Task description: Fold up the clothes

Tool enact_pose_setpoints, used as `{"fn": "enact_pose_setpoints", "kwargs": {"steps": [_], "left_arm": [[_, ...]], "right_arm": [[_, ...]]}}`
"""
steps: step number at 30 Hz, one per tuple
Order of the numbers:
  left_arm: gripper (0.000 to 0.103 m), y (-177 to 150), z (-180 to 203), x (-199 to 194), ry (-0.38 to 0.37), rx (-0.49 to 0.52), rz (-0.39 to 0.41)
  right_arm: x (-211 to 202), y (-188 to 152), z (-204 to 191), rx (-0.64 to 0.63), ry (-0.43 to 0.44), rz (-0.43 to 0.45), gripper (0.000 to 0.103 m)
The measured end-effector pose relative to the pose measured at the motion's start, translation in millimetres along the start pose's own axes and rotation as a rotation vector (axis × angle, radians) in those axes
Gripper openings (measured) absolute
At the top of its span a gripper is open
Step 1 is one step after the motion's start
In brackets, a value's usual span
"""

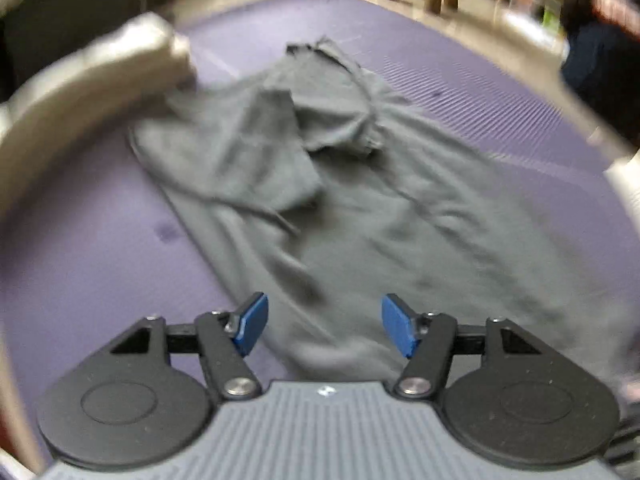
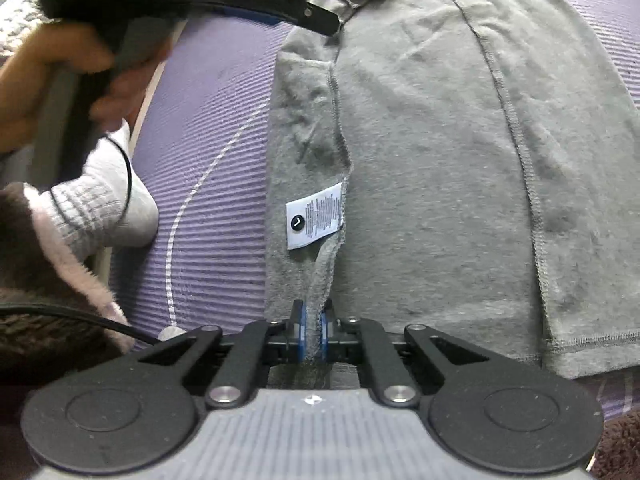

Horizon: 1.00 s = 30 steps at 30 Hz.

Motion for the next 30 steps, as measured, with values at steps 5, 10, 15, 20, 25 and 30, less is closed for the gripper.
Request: {"fn": "enact_pose_setpoints", "kwargs": {"steps": [5, 10, 15, 20, 25, 30], "left_arm": [[0.053, 17, 25, 30, 0.134, 0.201, 0.055], [0.042, 25, 9, 54, 0.167, 0.164, 0.049], [0.009, 36, -16, 60, 0.129, -0.031, 0.059], [0.004, 46, -29, 62, 0.141, -0.198, 0.12], [0.004, 52, -27, 58, 0.174, -0.23, 0.18], [0.004, 59, -19, 53, 0.181, -0.251, 0.218]], "right_arm": [[9, -1, 8, 0.021, 0.056, 0.006, 0.006], [7, -4, 7, 0.022, 0.107, -0.003, 0.006], [-7, -1, 1, 0.016, 0.129, 0.004, 0.005], [-10, 0, 5, 0.018, 0.12, 0.0, 0.005], [-6, -7, 11, 0.036, 0.087, -0.02, 0.005], [-3, -9, 21, 0.092, 0.069, -0.026, 0.003]]}}
Point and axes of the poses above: each gripper's, at about its wrist camera, not at the fingertips, and x roughly the way its jaws point, z to its right, y to its top, the point moved 8 cm from there along x, roughly the way its jaws point, and after that the axes turned 6 degrees about -x, right-handed, at the moved point
